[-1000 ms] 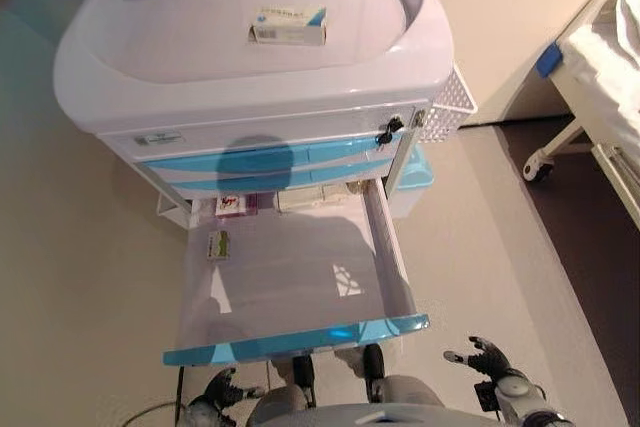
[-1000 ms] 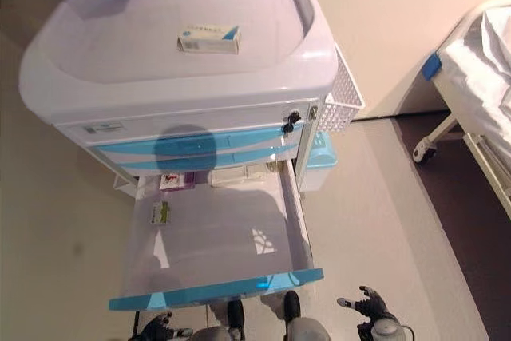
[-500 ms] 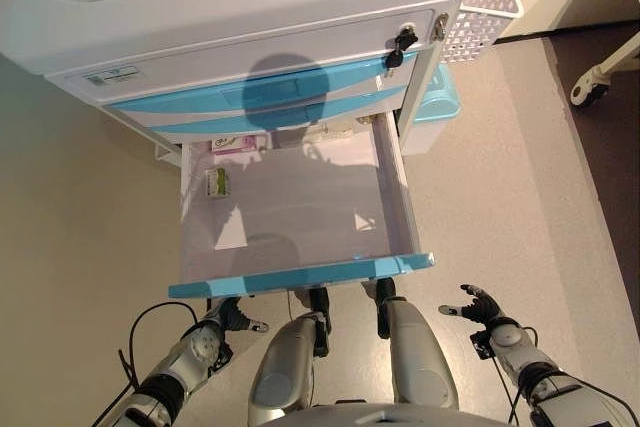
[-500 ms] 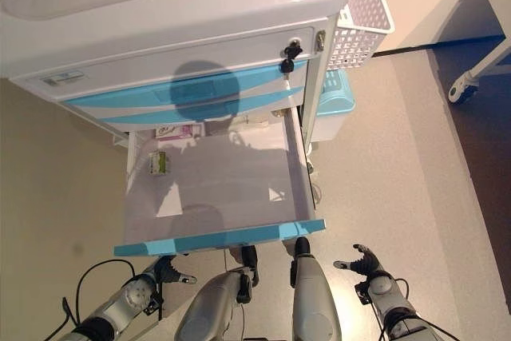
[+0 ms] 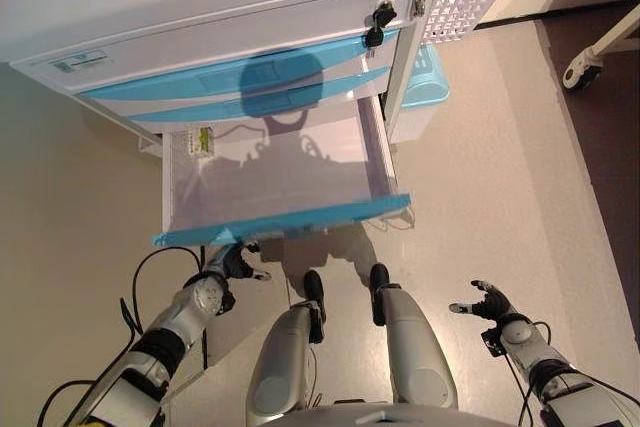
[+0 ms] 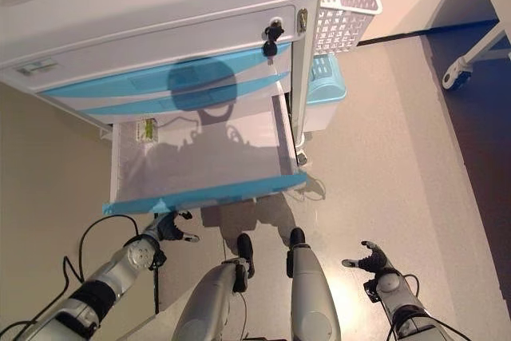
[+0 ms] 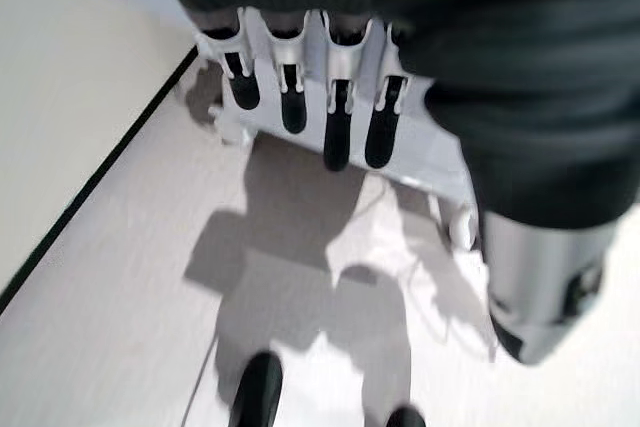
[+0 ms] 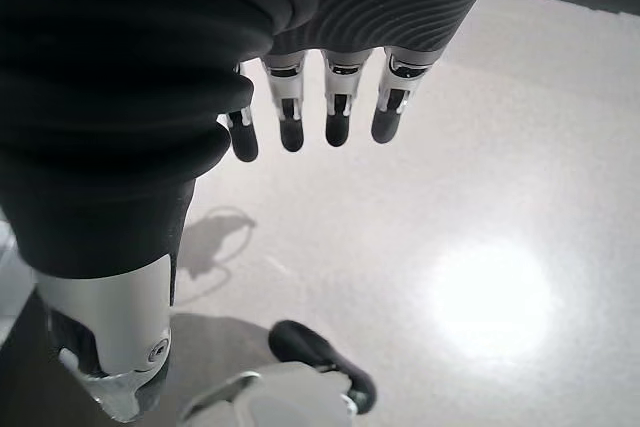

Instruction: Open the drawer and pick up the medicine

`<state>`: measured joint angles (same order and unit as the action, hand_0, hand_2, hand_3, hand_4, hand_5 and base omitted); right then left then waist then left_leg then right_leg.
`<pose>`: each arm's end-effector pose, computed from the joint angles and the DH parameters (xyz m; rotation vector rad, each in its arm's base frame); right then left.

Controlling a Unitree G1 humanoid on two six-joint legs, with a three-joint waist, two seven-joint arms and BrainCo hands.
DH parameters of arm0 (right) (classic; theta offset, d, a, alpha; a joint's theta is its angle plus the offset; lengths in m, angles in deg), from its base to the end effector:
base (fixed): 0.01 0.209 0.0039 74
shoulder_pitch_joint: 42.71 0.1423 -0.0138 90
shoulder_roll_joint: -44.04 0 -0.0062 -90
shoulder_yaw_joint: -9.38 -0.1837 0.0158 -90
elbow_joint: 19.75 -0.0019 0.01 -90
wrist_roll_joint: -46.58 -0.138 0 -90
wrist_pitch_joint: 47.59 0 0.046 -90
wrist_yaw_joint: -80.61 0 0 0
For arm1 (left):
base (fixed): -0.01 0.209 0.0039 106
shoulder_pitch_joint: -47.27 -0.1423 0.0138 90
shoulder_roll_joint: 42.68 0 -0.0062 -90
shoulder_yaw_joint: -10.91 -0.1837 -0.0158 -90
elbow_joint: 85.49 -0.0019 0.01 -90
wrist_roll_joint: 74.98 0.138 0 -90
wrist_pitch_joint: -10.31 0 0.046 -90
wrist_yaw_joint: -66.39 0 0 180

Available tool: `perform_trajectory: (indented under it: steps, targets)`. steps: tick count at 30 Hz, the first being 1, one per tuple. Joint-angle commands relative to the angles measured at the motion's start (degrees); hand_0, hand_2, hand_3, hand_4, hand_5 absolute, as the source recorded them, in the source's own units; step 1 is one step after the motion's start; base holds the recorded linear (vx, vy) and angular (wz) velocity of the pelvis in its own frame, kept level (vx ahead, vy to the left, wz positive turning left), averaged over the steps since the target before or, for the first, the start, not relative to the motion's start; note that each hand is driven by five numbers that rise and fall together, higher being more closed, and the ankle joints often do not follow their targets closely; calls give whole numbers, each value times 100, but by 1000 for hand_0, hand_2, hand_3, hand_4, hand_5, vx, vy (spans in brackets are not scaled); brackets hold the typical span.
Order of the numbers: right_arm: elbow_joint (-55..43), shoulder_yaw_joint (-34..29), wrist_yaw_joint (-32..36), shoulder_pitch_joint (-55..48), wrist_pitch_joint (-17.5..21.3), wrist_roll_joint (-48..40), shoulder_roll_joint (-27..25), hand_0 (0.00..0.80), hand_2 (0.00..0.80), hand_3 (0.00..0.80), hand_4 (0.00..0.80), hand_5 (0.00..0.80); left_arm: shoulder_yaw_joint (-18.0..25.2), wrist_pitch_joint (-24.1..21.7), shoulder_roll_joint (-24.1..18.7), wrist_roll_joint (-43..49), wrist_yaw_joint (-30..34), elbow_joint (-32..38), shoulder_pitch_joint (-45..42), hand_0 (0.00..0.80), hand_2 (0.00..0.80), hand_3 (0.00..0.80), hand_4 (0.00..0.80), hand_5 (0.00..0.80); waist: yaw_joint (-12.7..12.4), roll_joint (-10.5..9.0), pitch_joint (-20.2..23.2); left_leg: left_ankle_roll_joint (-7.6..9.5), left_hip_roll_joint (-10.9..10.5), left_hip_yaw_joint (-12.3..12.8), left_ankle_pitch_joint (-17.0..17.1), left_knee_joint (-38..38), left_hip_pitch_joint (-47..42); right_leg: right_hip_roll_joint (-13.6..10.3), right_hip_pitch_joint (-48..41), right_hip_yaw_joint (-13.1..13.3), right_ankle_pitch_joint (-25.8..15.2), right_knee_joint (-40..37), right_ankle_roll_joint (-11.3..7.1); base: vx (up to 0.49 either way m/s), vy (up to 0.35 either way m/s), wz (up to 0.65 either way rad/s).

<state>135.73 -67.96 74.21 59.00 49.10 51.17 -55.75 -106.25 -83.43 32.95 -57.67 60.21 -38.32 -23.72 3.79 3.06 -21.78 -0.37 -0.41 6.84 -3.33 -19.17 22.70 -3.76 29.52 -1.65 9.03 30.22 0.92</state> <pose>0.1619 -0.2767 -0.0637 -0.6543 0.8183 -0.0920 0.2354 0.2313 -0.0078 1.0297 0.3641 -0.2323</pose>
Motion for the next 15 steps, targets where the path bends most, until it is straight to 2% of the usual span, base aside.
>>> perform_trajectory:
  steps: [1, 9, 15]
  targets:
    - [74, 185, -9, -274, -64, 160, -132, 0, 0, 0, 0, 0, 329, 67, -319, 284, -358, -10, 491, 0, 0, 0, 0, 0, 144, -121, 299, 341, -183, 50, -415, -423, 170, 23, -34, 10, -372, -162, -241, 7, 40, -12]
    - [57, 259, 79, -460, -98, 207, -22, 0, 0, 0, 0, 0, 384, 166, -638, 264, -413, -220, 1080, 0, 0, 0, 0, 0, 220, -206, 299, 379, -107, 202, -555, -639, 265, 53, 93, 126, -318, -5, -236, 15, 30, -8]
    - [-18, 382, 130, -456, -73, 157, 21, 0, 0, 0, 0, 0, 409, 204, -1067, 136, -496, -521, 1694, 0, 0, 0, 0, 0, 271, -330, 333, 412, -1, 393, -710, -785, 191, 148, 96, 352, -339, -1, -254, 25, 39, -25]
